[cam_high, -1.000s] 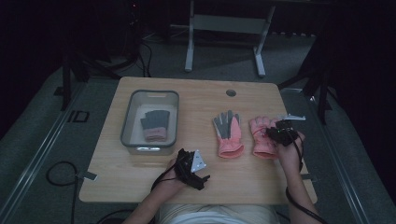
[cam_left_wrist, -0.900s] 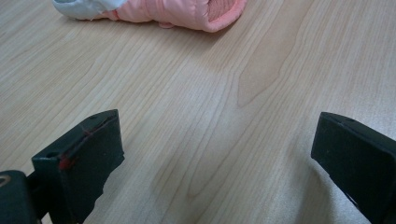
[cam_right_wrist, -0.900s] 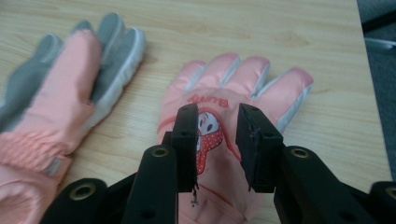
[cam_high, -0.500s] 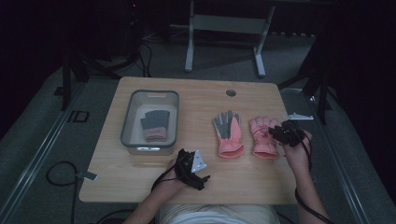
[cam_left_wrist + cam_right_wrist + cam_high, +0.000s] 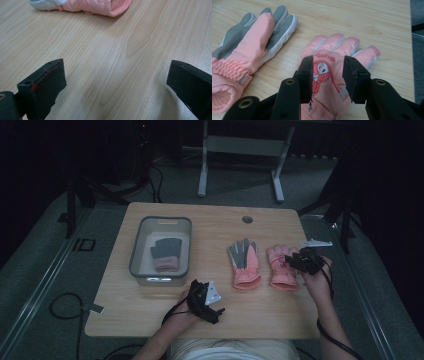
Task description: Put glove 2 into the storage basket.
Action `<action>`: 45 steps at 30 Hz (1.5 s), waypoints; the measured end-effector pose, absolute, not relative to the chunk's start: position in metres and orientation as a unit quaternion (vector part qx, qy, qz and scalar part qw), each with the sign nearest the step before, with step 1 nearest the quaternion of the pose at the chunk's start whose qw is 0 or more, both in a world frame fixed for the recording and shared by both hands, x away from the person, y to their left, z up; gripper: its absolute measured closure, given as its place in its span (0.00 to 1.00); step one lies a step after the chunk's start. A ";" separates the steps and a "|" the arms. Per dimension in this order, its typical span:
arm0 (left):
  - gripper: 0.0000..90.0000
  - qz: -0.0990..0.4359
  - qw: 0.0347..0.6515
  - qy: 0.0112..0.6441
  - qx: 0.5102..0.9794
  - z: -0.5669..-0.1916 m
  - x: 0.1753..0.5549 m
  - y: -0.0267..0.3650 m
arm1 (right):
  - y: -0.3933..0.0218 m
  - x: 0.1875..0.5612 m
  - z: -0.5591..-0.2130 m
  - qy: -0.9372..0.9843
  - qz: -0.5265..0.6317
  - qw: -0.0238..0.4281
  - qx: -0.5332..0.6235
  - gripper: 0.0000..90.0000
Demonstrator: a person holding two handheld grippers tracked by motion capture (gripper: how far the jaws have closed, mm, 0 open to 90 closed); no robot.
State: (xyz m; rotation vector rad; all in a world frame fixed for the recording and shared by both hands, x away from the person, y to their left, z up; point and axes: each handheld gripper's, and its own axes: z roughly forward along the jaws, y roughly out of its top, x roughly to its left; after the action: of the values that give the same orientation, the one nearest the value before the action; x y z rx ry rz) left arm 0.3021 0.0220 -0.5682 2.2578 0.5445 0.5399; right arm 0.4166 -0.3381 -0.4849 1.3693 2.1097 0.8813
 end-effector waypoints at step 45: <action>0.02 0.210 0.369 0.214 0.880 -0.569 0.303 0.022 | -0.281 0.414 -0.433 0.744 0.317 0.294 0.509 0.95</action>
State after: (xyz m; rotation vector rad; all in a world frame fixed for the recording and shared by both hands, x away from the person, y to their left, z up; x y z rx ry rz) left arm 0.3026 0.0223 -0.5687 2.2582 0.5484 0.5391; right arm 0.4141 -0.2815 -0.4333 1.3541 1.9816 0.8443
